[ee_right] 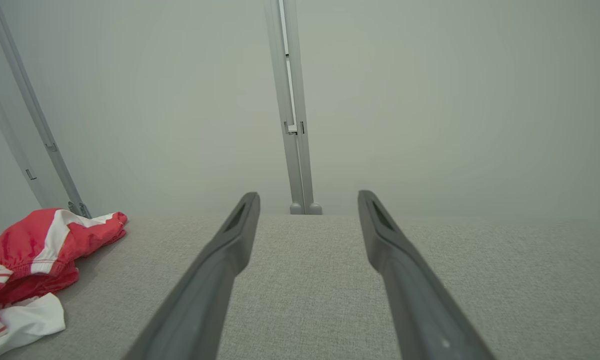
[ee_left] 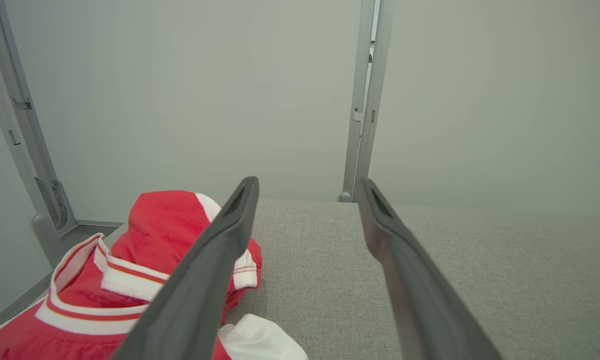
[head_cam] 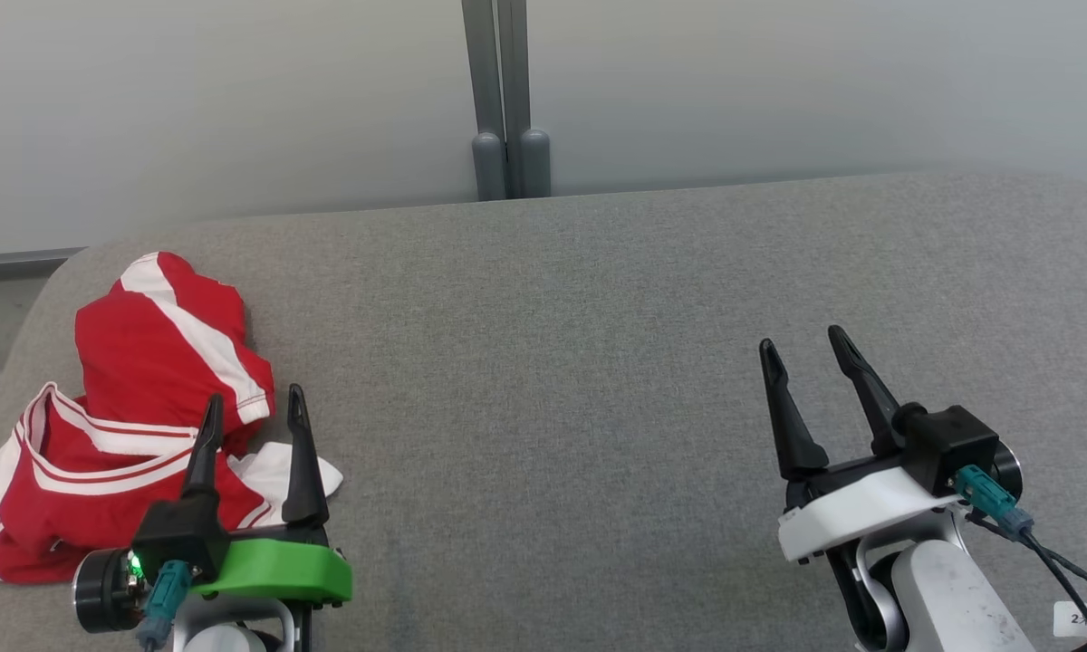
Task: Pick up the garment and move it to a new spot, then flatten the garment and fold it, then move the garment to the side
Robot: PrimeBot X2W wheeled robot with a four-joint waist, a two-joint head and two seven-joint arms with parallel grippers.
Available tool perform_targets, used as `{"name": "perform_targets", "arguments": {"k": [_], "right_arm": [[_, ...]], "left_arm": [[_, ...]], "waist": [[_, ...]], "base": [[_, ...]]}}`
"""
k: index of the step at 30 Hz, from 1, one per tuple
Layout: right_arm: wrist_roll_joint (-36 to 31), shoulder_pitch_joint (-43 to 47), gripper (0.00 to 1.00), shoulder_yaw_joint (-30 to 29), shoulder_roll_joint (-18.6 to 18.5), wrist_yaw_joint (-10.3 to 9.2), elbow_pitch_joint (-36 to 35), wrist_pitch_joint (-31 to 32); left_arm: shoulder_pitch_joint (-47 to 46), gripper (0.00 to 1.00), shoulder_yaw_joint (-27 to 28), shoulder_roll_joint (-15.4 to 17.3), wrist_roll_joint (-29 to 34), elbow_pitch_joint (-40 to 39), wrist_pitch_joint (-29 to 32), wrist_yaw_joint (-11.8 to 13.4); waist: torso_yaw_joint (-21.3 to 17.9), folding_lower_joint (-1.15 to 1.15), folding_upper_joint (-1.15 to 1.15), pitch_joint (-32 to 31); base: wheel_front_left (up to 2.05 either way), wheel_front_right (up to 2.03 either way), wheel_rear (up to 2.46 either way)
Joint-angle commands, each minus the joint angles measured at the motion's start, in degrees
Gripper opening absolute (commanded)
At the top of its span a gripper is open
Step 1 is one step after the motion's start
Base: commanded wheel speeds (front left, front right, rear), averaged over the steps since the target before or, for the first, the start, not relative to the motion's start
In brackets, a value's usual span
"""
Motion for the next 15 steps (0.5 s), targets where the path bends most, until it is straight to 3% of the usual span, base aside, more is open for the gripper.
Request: {"name": "perform_targets", "arguments": {"k": [1, 15], "right_arm": [[-1.2, -0.7, 1.0, 0.2, 0.0, 0.04, -0.2, -0.5], [-0.1, -0.8, 1.0, 0.1, 0.0, 0.04, 0.9, -0.5]], "left_arm": [[0.5, 1.0, -0.2, 0.4, 1.2, -0.2, -0.5, 0.3], [0.3, 1.0, -0.4, 0.4, 0.4, 0.4, -0.5, 0.5]], "waist": [[0.0, 0.0, 0.0, 0.0], [0.1, 0.0, 0.0, 0.3]], "base": [[0.0, 0.0, 0.0], [0.0, 0.0, 0.0]]}}
